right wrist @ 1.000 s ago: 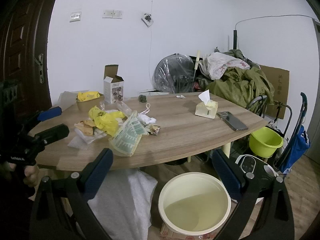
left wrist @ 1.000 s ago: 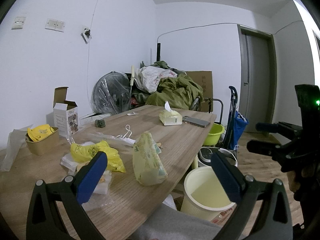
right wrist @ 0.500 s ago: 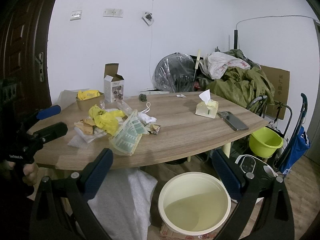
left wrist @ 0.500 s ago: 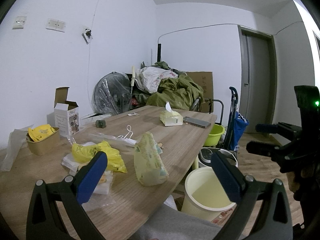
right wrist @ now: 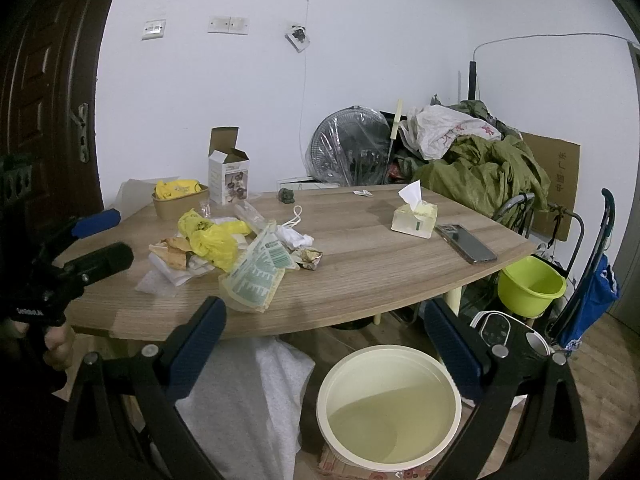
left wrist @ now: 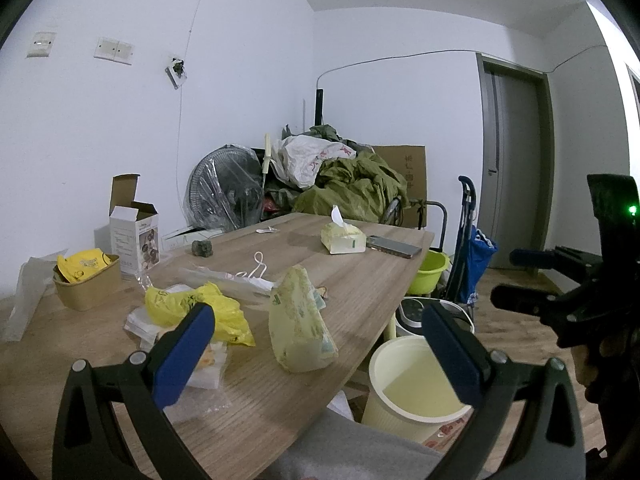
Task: Collect trash
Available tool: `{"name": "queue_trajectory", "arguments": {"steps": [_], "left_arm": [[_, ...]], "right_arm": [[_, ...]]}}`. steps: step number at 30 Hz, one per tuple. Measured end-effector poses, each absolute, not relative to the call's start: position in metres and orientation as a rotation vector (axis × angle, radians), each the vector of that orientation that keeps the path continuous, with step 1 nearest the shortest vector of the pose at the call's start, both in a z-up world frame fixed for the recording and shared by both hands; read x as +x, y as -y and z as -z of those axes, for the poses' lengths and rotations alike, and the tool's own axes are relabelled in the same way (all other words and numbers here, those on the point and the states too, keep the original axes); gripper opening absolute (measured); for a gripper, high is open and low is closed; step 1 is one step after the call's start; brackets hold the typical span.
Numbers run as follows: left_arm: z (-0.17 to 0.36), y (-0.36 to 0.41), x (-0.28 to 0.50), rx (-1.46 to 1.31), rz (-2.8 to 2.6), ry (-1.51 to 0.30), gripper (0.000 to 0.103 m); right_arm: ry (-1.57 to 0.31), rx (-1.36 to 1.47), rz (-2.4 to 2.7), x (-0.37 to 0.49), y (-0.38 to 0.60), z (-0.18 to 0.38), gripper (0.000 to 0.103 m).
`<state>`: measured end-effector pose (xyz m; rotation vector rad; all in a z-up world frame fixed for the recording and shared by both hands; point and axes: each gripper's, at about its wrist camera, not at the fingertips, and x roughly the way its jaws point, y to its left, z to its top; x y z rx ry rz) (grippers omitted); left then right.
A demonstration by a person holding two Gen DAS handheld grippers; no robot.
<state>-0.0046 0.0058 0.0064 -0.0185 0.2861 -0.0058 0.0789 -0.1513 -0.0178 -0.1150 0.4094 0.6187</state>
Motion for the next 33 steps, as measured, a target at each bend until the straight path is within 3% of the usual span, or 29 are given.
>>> {"name": "queue_trajectory", "arguments": {"steps": [18, 33], "left_arm": [[-0.003, -0.02, 0.006, -0.035, -0.014, -0.337, 0.103], [0.04, -0.028, 0.092, -0.04, 0.024, -0.548, 0.102]], "right_arm": [[-0.45, -0.085, -0.619, 0.097, 0.149, 0.024, 0.099], [-0.51, -0.095, -0.623, 0.181, 0.128, 0.068, 0.099]]}}
